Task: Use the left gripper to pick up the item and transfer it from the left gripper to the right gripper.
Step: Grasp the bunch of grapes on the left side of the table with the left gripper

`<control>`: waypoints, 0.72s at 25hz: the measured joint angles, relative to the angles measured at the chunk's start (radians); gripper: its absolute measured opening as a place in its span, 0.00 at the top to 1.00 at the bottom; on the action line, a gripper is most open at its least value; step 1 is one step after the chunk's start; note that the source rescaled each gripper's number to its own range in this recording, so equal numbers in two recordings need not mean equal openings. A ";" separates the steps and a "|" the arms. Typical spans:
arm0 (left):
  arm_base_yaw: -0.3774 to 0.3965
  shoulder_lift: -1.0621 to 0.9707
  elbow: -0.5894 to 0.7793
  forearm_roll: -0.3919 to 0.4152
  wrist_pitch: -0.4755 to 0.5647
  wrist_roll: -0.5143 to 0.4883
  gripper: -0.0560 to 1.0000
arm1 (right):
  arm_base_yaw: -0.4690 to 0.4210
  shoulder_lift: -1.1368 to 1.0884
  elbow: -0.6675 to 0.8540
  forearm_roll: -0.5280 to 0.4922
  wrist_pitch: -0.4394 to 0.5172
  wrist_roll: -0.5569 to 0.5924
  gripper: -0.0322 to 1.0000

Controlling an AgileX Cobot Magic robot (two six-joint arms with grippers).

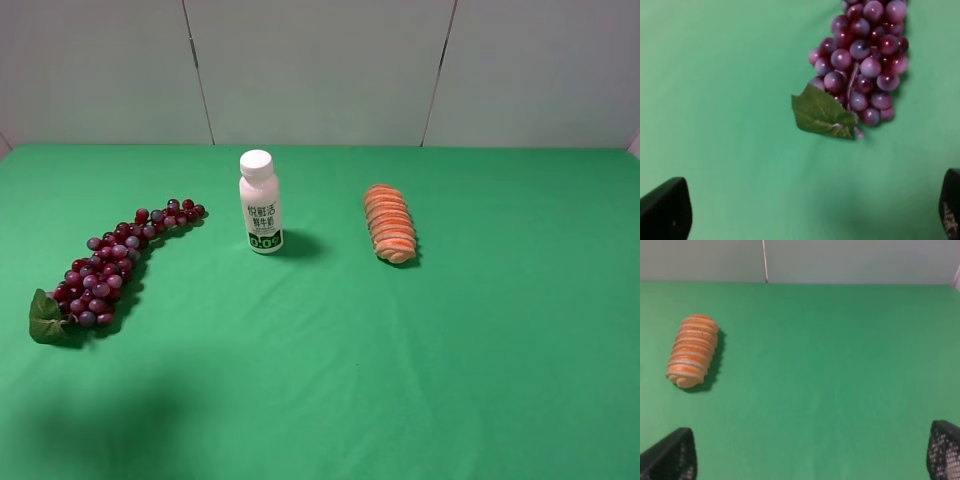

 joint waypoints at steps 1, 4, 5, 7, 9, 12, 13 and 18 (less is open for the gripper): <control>0.000 0.033 0.000 -0.008 -0.011 0.015 0.00 | 0.000 0.000 0.000 0.000 0.000 0.000 0.00; 0.000 0.131 0.000 -0.033 -0.048 0.062 0.00 | 0.000 0.000 0.000 0.000 0.000 0.000 0.00; 0.000 0.165 0.000 -0.044 -0.063 0.081 0.00 | 0.000 0.000 0.000 0.000 0.000 0.000 0.00; 0.000 0.225 -0.001 -0.067 -0.091 0.112 0.00 | 0.000 0.000 0.000 0.000 0.000 0.000 0.00; 0.000 0.287 -0.001 -0.101 -0.117 0.138 0.00 | 0.000 0.000 0.000 0.000 0.000 0.000 0.00; 0.000 0.369 -0.001 -0.148 -0.167 0.170 0.00 | 0.000 0.000 0.000 0.000 0.000 0.000 0.00; -0.001 0.397 -0.001 -0.159 -0.186 0.179 0.00 | 0.000 0.000 0.000 0.000 0.000 0.000 0.00; -0.064 0.520 -0.001 -0.159 -0.300 0.196 0.00 | 0.000 0.000 0.000 0.000 0.000 0.000 0.00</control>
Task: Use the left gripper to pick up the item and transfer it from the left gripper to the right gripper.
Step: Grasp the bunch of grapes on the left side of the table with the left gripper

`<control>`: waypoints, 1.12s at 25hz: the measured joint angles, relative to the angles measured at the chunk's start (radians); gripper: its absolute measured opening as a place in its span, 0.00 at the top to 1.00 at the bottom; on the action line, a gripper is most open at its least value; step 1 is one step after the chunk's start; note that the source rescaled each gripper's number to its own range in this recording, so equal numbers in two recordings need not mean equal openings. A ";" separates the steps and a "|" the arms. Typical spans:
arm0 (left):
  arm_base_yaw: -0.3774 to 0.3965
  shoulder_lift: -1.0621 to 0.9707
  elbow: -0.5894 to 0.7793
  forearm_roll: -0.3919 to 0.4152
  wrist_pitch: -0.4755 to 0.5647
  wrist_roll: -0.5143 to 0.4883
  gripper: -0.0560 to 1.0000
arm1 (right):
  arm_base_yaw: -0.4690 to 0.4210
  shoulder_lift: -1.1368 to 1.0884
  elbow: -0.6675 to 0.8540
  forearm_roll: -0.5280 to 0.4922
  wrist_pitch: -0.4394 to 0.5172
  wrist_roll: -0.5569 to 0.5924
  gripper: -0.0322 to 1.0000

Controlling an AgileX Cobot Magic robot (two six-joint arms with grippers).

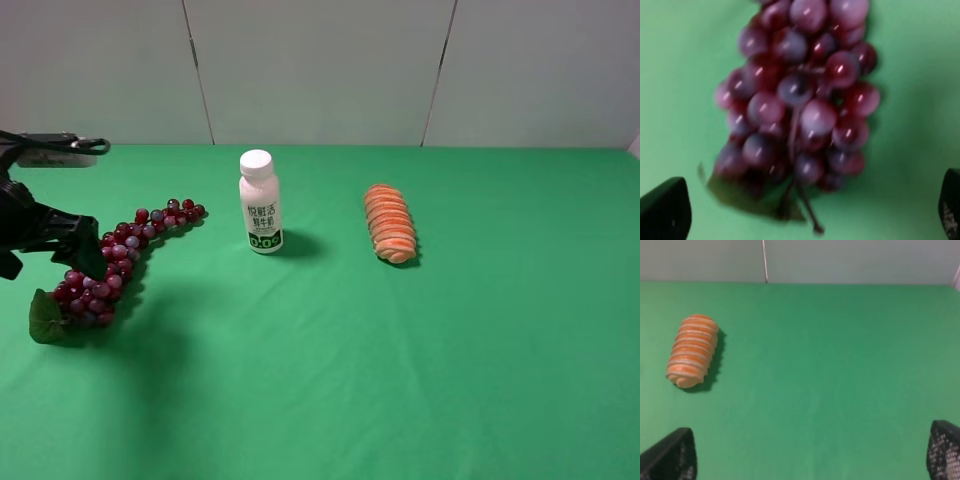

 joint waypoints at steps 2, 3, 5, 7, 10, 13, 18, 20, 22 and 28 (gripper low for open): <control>-0.029 0.048 0.000 0.008 -0.035 0.001 0.00 | 0.000 0.000 0.000 0.000 0.000 0.000 0.00; -0.041 0.067 -0.001 0.014 -0.047 0.001 0.00 | 0.000 0.000 0.000 0.000 0.000 0.000 0.00; -0.055 0.105 -0.001 0.021 -0.060 -0.002 0.00 | 0.000 0.000 0.000 0.000 0.000 0.000 0.00; -0.059 0.134 -0.001 0.028 -0.064 -0.008 0.00 | 0.000 0.000 0.000 0.000 0.000 0.000 0.00; -0.059 0.176 -0.002 0.038 -0.083 -0.009 0.00 | 0.000 0.000 0.000 0.000 0.000 0.000 0.00; -0.059 0.213 -0.006 0.054 -0.108 -0.010 0.00 | 0.000 0.000 0.000 0.000 0.000 0.000 0.00; -0.059 0.264 -0.006 0.039 -0.142 -0.010 0.00 | 0.000 0.000 0.000 0.000 0.000 0.000 0.00; -0.059 0.274 -0.006 0.036 -0.145 -0.010 0.03 | 0.000 0.000 0.000 0.000 0.000 0.000 0.00; -0.059 0.284 -0.006 0.036 -0.146 -0.010 0.11 | 0.000 0.000 0.000 0.000 0.000 0.000 0.00; -0.059 0.293 -0.006 0.034 -0.143 -0.011 0.52 | 0.000 0.000 0.000 0.000 0.000 0.000 0.00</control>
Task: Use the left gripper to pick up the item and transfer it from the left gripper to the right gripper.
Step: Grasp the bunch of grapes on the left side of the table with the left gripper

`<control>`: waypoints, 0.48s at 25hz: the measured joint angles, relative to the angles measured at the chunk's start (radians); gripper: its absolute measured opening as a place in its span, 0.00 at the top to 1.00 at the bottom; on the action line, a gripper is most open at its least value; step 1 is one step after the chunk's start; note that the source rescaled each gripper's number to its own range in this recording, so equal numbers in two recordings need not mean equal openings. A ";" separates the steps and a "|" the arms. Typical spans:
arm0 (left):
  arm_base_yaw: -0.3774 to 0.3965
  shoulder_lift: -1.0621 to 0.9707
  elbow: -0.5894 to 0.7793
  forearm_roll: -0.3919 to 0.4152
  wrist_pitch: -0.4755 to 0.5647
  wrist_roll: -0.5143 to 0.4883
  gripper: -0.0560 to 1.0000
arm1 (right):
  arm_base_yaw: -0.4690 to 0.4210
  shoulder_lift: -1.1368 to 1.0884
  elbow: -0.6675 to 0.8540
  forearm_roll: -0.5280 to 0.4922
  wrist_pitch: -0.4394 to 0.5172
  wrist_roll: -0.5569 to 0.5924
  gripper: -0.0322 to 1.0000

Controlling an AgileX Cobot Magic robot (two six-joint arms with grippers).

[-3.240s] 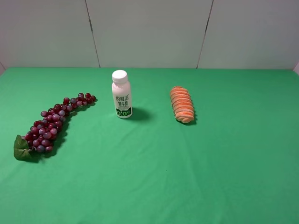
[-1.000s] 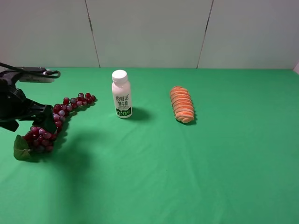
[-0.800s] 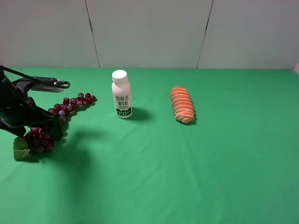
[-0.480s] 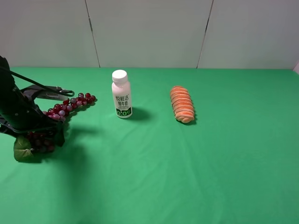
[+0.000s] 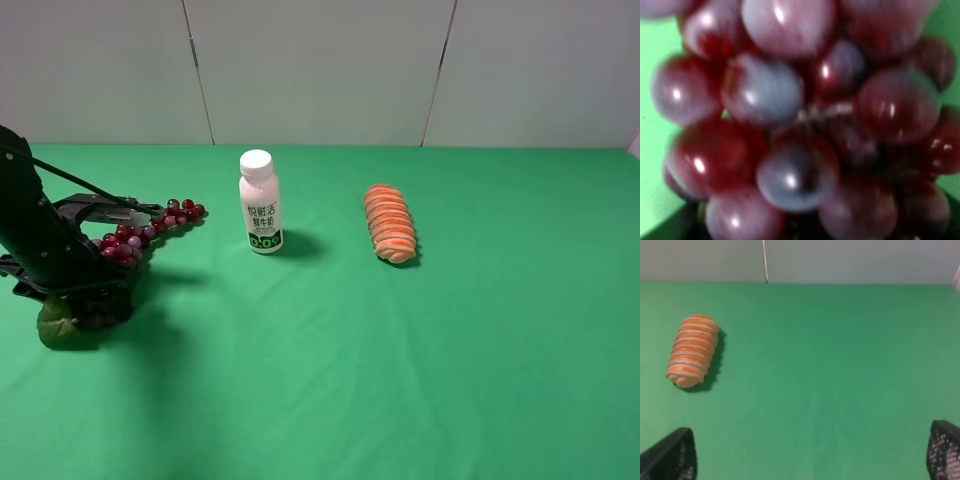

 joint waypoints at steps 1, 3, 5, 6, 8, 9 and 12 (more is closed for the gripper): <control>0.000 0.001 0.000 0.000 0.000 0.000 0.61 | 0.000 0.000 0.000 0.000 0.000 0.000 0.00; 0.000 0.001 0.000 -0.002 -0.001 0.000 0.73 | 0.000 0.000 0.000 0.000 0.000 0.000 0.00; 0.000 0.001 0.000 -0.002 -0.001 0.000 0.75 | 0.000 0.000 0.000 0.000 0.000 0.000 0.00; 0.000 0.001 0.000 -0.002 -0.001 0.000 0.75 | 0.000 0.000 0.000 0.000 0.000 0.000 0.00; 0.000 0.001 0.000 -0.002 -0.001 0.000 0.76 | 0.000 0.000 0.000 0.000 0.000 0.000 0.00; 0.000 0.001 0.000 -0.002 -0.001 0.000 0.76 | 0.000 0.000 0.000 0.000 0.000 0.000 0.00; 0.000 0.001 0.000 -0.005 -0.001 0.000 0.77 | 0.000 0.000 0.000 0.000 0.000 0.000 0.00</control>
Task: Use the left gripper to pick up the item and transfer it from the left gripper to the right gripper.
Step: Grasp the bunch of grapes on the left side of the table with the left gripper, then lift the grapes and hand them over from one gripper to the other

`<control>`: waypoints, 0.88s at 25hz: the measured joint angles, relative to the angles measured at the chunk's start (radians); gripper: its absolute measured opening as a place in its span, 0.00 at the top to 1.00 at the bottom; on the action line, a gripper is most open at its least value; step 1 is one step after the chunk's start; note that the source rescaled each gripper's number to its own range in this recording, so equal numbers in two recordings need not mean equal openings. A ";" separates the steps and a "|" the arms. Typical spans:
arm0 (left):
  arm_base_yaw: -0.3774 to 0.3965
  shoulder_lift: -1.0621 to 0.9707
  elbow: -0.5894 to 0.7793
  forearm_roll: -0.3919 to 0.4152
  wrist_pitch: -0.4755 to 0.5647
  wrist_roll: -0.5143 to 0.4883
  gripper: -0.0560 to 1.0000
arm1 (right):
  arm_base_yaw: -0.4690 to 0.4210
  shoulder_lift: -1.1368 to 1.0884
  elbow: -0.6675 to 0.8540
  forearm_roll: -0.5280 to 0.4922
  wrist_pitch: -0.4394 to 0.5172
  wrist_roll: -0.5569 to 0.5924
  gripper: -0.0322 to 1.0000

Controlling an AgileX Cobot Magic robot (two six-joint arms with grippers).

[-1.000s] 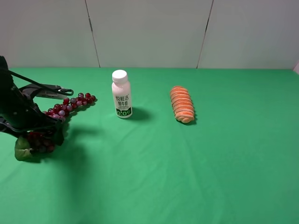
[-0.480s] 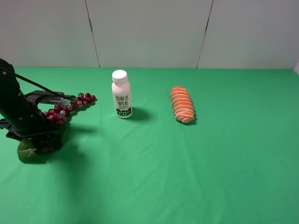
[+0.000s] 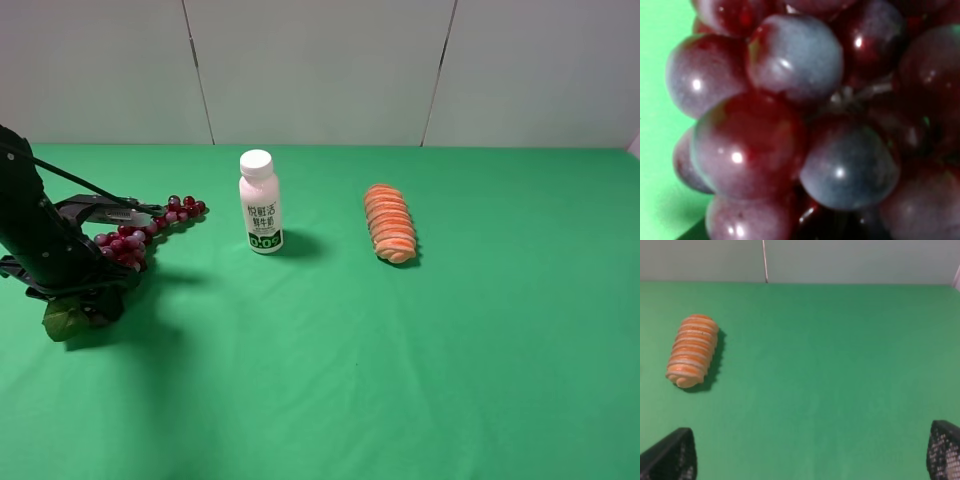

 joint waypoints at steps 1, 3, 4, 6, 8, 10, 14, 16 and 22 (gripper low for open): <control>0.000 0.000 0.000 0.000 0.000 0.000 0.77 | 0.000 0.000 0.000 0.000 0.000 0.000 0.00; 0.000 0.000 0.000 0.000 0.000 0.000 0.77 | 0.000 0.000 0.000 0.000 0.000 0.000 0.00; 0.000 0.000 0.000 0.000 0.000 0.000 0.77 | 0.000 0.000 0.000 0.000 0.000 0.000 0.00; 0.000 -0.007 0.000 0.000 0.001 0.000 0.77 | 0.000 0.000 0.000 0.000 0.000 0.000 0.00; 0.000 -0.024 0.000 0.000 0.003 0.000 0.77 | 0.000 0.000 0.000 0.000 0.000 0.000 0.00; 0.000 -0.051 0.000 0.000 0.017 0.000 0.77 | 0.000 0.000 0.000 0.000 0.000 0.000 0.00; 0.000 -0.134 0.000 0.001 0.050 0.000 0.78 | 0.000 0.000 0.000 0.000 0.000 0.000 0.00; 0.000 -0.187 0.000 0.002 0.069 0.000 0.78 | 0.000 0.000 0.000 0.000 0.000 0.000 0.00; 0.000 -0.351 0.000 0.004 0.146 0.000 0.78 | 0.000 0.000 0.000 0.000 0.000 0.000 0.00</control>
